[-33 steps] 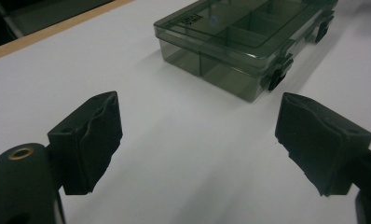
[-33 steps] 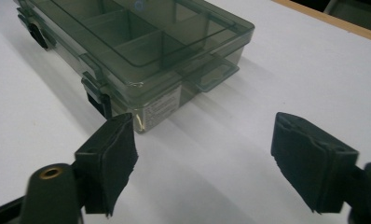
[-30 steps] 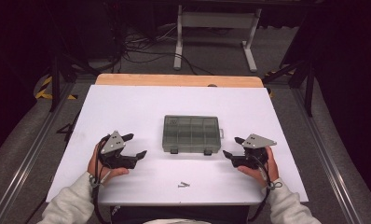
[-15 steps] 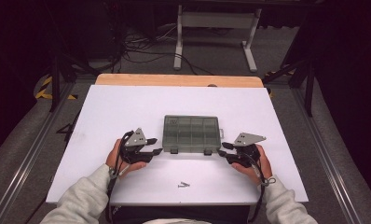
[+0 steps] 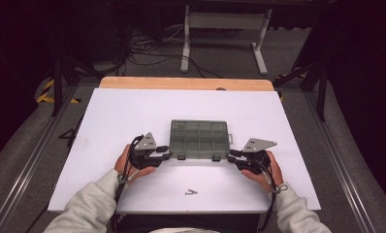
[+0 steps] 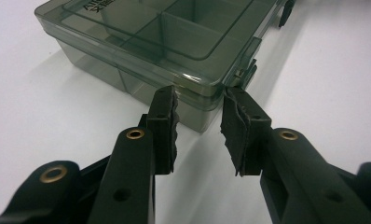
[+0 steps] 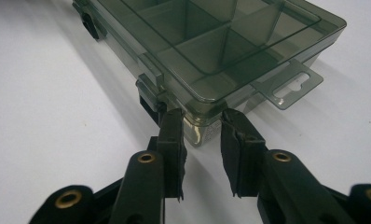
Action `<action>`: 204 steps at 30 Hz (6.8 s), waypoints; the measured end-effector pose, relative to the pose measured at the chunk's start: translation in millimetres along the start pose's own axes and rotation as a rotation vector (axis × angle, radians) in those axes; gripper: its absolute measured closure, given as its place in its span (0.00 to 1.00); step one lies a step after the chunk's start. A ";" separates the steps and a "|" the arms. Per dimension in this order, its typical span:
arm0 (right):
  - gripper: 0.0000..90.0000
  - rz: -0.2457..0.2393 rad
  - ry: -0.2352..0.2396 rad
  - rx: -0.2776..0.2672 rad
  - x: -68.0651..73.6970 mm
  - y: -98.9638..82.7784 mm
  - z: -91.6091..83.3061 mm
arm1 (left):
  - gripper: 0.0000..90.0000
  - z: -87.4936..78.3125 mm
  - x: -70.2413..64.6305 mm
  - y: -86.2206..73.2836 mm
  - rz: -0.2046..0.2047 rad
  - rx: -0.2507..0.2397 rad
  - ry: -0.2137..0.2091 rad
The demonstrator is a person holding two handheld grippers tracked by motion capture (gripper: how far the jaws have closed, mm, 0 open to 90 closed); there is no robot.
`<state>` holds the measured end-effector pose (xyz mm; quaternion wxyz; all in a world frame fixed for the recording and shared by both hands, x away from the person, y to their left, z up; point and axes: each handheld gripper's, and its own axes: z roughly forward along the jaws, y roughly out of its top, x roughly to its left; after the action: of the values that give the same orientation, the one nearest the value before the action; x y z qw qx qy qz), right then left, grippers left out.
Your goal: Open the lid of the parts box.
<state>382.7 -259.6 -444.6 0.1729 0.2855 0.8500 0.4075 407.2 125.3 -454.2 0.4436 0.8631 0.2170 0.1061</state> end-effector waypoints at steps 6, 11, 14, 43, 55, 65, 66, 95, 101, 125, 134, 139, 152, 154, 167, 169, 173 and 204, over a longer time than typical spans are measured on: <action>0.82 -0.006 -0.004 -0.015 -0.1 0.1 -1.7 | 0.75 0.9 -2.7 0.0 0.019 0.005 0.003; 0.82 -0.004 -0.001 -0.019 -0.3 -0.3 -2.1 | 0.76 -0.1 -2.4 -0.2 0.017 -0.001 -0.001; 0.80 -0.003 -0.003 -0.022 -0.4 -0.3 -2.3 | 0.76 -0.4 -2.6 -0.3 0.016 -0.005 -0.007; 0.46 -0.035 -0.179 -0.048 -10.9 -1.4 -9.2 | 0.46 -11.1 5.9 -0.9 0.094 -0.041 0.204; 0.45 -0.054 -0.187 -0.078 -9.3 6.2 -9.4 | 0.37 -11.5 11.2 4.7 0.072 -0.086 0.224; 0.62 -0.108 -0.233 -0.155 -9.1 19.9 -16.0 | 0.31 -14.9 17.0 14.5 0.062 -0.140 0.248; 0.62 -0.108 -0.233 -0.155 -9.1 19.9 -16.0 | 0.31 -15.3 17.4 15.4 0.067 -0.141 0.252; 0.84 -0.174 -0.239 -0.240 -16.3 51.4 -17.2 | 0.75 -7.2 22.3 56.4 0.171 -0.212 0.232; 0.86 -0.162 -0.236 -0.256 -21.9 57.7 -19.0 | 0.78 -7.1 28.1 64.2 0.156 -0.229 0.234; 0.88 -0.049 -0.197 -0.281 -49.4 75.5 -9.6 | 0.77 0.0 49.8 80.4 0.106 -0.213 0.253; 0.88 -0.006 -0.192 -0.263 -58.8 76.0 0.3 | 0.76 3.5 56.1 82.4 0.086 -0.204 0.273; 0.88 0.027 -0.175 -0.220 -66.9 75.1 13.4 | 0.84 10.7 58.7 81.3 0.084 -0.168 0.277; 0.90 0.143 -0.163 -0.248 -82.0 72.0 27.7 | 0.84 25.6 75.9 82.5 0.011 -0.148 0.282; 0.91 0.168 -0.167 -0.253 -84.3 69.9 30.6 | 0.84 28.4 76.6 82.2 0.006 -0.143 0.290; 0.92 0.252 -0.198 -0.232 -88.4 59.9 48.9 | 0.85 46.2 84.5 76.4 0.000 -0.043 0.330; 0.93 0.261 -0.204 -0.220 -88.9 58.0 52.1 | 0.84 49.2 85.6 75.1 -0.014 -0.043 0.333; 0.94 0.271 -0.204 -0.211 -90.1 55.4 55.7 | 0.84 52.9 87.4 73.7 -0.026 -0.024 0.322; 0.90 0.280 -0.196 -0.120 -91.7 46.8 68.6 | 0.81 71.2 89.5 67.0 -0.055 0.071 0.311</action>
<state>506.3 -252.6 -443.6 0.2134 0.4284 0.7552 0.4479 531.8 81.7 -442.2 0.3764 0.8452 0.3102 0.2184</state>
